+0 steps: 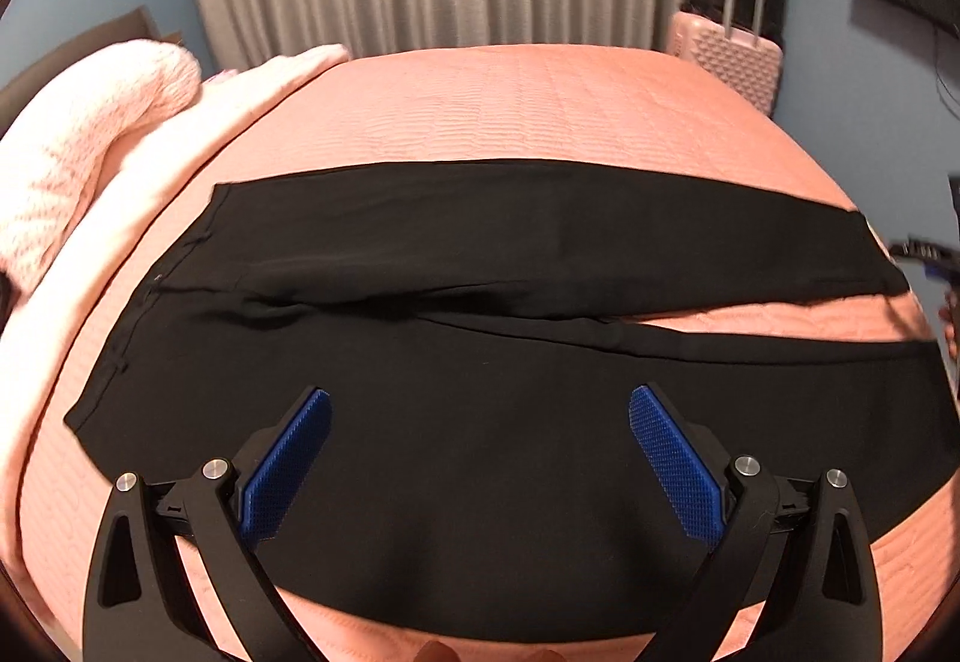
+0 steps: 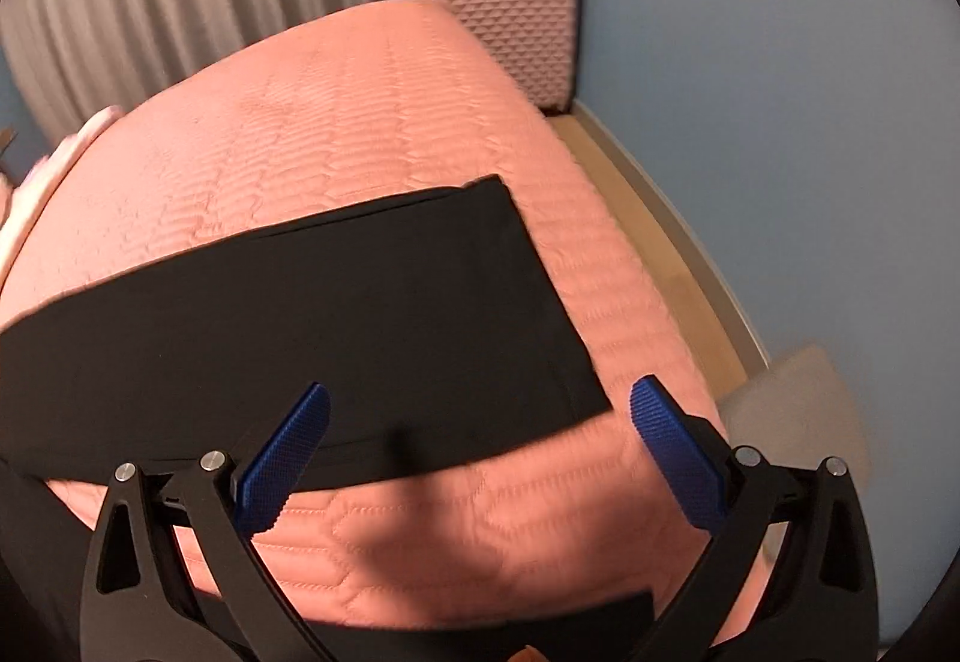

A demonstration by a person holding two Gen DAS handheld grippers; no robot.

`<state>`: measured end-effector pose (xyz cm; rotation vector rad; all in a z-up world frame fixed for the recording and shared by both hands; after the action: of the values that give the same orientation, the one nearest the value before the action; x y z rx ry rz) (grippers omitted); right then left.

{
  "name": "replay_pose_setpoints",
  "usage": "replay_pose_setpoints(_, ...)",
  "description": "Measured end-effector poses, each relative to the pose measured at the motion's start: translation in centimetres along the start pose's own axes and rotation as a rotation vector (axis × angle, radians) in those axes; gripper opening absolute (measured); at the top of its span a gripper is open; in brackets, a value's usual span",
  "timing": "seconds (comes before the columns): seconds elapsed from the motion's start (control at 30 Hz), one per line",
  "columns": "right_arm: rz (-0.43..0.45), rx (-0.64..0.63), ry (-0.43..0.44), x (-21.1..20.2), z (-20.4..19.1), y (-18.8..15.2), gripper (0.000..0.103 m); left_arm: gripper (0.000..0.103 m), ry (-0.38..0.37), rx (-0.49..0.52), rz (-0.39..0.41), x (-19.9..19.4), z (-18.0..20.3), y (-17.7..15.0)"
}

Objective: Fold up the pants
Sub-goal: 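Move the right gripper to the hem of one trouser leg and grasp it, then lift the held leg with the right gripper and lay it over the other leg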

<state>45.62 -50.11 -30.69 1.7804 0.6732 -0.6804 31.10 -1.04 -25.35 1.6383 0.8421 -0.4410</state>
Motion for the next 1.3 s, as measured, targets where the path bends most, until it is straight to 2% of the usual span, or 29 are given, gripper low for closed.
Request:
replay_pose_setpoints(0.03,0.022,-0.013,0.01,0.3,0.2,1.0,0.098,0.098,-0.005,0.01,0.002,0.2,0.4,0.0)
replay_pose_setpoints(0.1,-0.006,-0.044,-0.017,2.2,0.3,3.6,0.098,0.098,-0.01,0.027,0.005,0.6,1.0,0.1)
replay_pose_setpoints(0.17,0.0,-0.09,0.036,3.8,-0.6,6.2,0.098,0.098,-0.021,0.021,0.019,0.7,1.3,0.2)
replay_pose_setpoints(0.2,-0.039,-0.109,0.033,5.1,-0.5,6.9,0.098,0.098,-0.025,0.017,0.023,0.7,1.4,0.3)
replay_pose_setpoints(0.27,-0.102,-0.127,-0.04,7.4,1.0,7.9,0.098,0.098,-0.028,0.007,0.027,1.0,1.3,0.3)
replay_pose_setpoints(0.33,-0.125,-0.1,0.002,8.7,1.8,8.0,0.098,0.098,-0.021,0.002,0.023,1.2,1.2,0.1)
replay_pose_setpoints(0.4,-0.206,-0.07,0.01,10.7,2.8,7.3,0.098,0.098,-0.016,-0.001,0.017,1.8,1.1,-0.1)
replay_pose_setpoints(0.47,-0.284,-0.106,0.023,12.4,3.0,5.9,0.098,0.098,-0.016,-0.004,0.017,2.0,1.0,-0.3)
replay_pose_setpoints(0.63,-0.22,-0.049,0.139,12.6,3.8,5.8,0.098,0.098,0.014,0.025,0.041,1.9,1.5,-0.5)
replay_pose_setpoints(0.7,-0.2,-0.084,0.155,12.5,3.4,6.0,0.087,0.098,0.005,0.016,0.051,1.6,1.8,-0.4)
replay_pose_setpoints(0.73,-0.194,-0.087,0.16,12.4,3.4,6.1,0.085,0.098,0.0,0.013,0.051,1.6,1.9,-0.4)
replay_pose_setpoints(0.77,-0.188,-0.091,0.176,12.1,3.3,6.1,0.078,0.098,-0.004,0.009,0.048,1.5,2.0,-0.4)
replay_pose_setpoints(0.8,-0.178,-0.099,0.188,11.9,3.3,6.3,0.065,0.098,-0.006,0.006,0.046,1.5,2.1,-0.4)
replay_pose_setpoints(0.83,-0.173,-0.1,0.187,11.7,3.2,6.2,0.059,0.098,-0.009,0.005,0.043,1.5,2.2,-0.4)
replay_pose_setpoints(0.9,-0.164,-0.098,0.204,10.8,3.6,6.6,0.029,0.098,-0.012,0.002,0.043,1.5,2.3,-0.4)
replay_pose_setpoints(0.97,-0.151,-0.123,0.233,9.6,2.7,6.4,0.015,0.098,-0.008,0.005,0.038,1.7,2.3,-0.4)
replay_pose_setpoints(1.07,-0.133,-0.19,0.227,8.2,1.2,6.1,0.006,0.098,-0.003,0.005,0.036,1.7,2.2,-0.4)
replay_pose_setpoints(1.23,-0.013,-0.22,0.271,2.5,-0.4,6.3,0.005,0.098,0.013,-0.015,0.026,1.1,1.0,-0.4)
replay_pose_setpoints(1.3,0.041,-0.282,0.307,-1.5,-2.1,6.1,0.005,0.098,0.008,-0.035,0.014,0.6,0.1,-0.5)
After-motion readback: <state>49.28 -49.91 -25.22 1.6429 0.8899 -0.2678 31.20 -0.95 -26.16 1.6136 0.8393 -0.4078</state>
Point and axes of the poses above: each gripper's, at about its wrist camera, not at the fingertips, and x roughly the way its jaws point, z to its right, y to its top, the point moved 7 cm from there along x, roughly the way its jaws point, and after that the axes turned 15 degrees about y, right-handed, at the moved point
